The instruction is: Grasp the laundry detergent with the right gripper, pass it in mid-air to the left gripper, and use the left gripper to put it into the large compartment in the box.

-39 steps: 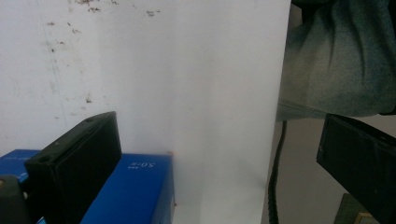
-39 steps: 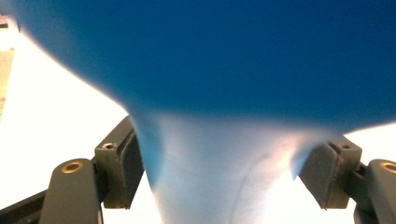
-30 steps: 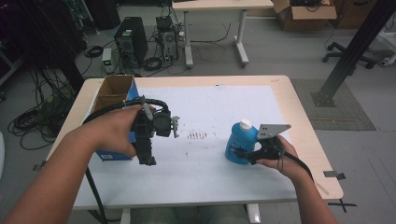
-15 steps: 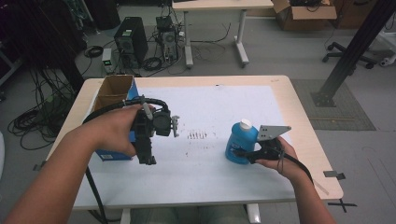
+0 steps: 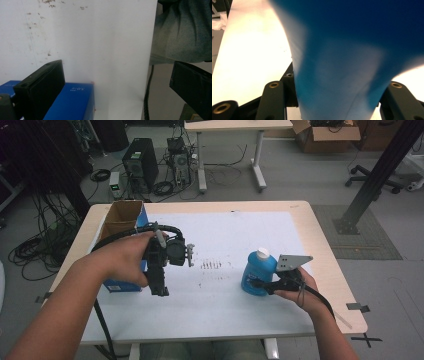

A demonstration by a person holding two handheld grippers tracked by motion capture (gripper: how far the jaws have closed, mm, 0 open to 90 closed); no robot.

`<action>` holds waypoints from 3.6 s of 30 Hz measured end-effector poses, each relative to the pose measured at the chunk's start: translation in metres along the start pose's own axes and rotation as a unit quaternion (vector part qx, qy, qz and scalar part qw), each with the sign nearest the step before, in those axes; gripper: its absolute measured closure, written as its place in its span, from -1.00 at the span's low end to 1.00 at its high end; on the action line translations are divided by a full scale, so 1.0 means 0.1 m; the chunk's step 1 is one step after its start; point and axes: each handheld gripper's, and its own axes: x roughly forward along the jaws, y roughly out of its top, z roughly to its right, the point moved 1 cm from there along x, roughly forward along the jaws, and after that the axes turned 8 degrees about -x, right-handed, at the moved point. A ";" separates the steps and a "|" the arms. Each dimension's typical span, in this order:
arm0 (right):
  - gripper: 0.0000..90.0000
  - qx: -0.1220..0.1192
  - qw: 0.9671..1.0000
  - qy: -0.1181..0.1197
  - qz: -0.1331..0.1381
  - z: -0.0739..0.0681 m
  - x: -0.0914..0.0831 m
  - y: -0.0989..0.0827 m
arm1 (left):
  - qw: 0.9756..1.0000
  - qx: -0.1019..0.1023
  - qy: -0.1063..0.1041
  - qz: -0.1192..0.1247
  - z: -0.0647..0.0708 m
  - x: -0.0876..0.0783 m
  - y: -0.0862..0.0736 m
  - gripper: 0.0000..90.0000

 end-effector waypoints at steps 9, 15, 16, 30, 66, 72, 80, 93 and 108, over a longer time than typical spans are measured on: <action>0.02 -0.005 1.000 0.005 0.019 0.01 -0.09 0.14 | 1.000 0.002 0.002 0.002 0.00 -0.02 0.02 -0.99; 0.02 -0.029 0.999 0.012 0.009 0.01 -0.18 0.34 | 1.000 0.002 0.003 0.004 -0.01 -0.07 0.01 -0.99; 0.02 -0.038 0.999 0.017 0.006 -0.01 -0.23 0.44 | 1.000 0.003 0.004 0.006 -0.01 -0.08 0.01 -0.99; 0.02 -0.083 0.994 0.069 -0.004 -0.15 -0.43 0.86 | 1.000 0.010 0.007 0.009 0.01 -0.18 0.11 -0.99; 0.01 -0.113 0.979 0.168 -0.003 -0.49 0.36 1.05 | 0.999 0.038 -0.009 0.003 0.12 -0.24 0.52 -0.99; 0.01 -0.114 0.979 0.169 -0.002 -0.52 0.47 1.07 | 0.999 0.041 -0.011 0.001 0.13 -0.22 0.56 -0.99; 0.01 -0.108 0.978 0.177 0.011 -0.60 0.66 1.09 | 0.999 0.040 -0.012 0.001 0.13 -0.20 0.60 -0.99; 0.01 -0.100 0.978 0.183 0.031 -0.69 0.85 1.14 | 0.999 0.044 -0.013 0.001 0.14 -0.18 0.65 -0.99; 0.00 -0.102 0.977 0.183 0.038 -0.73 0.95 1.22 | 0.999 0.041 -0.015 0.003 0.13 -0.14 0.65 -1.00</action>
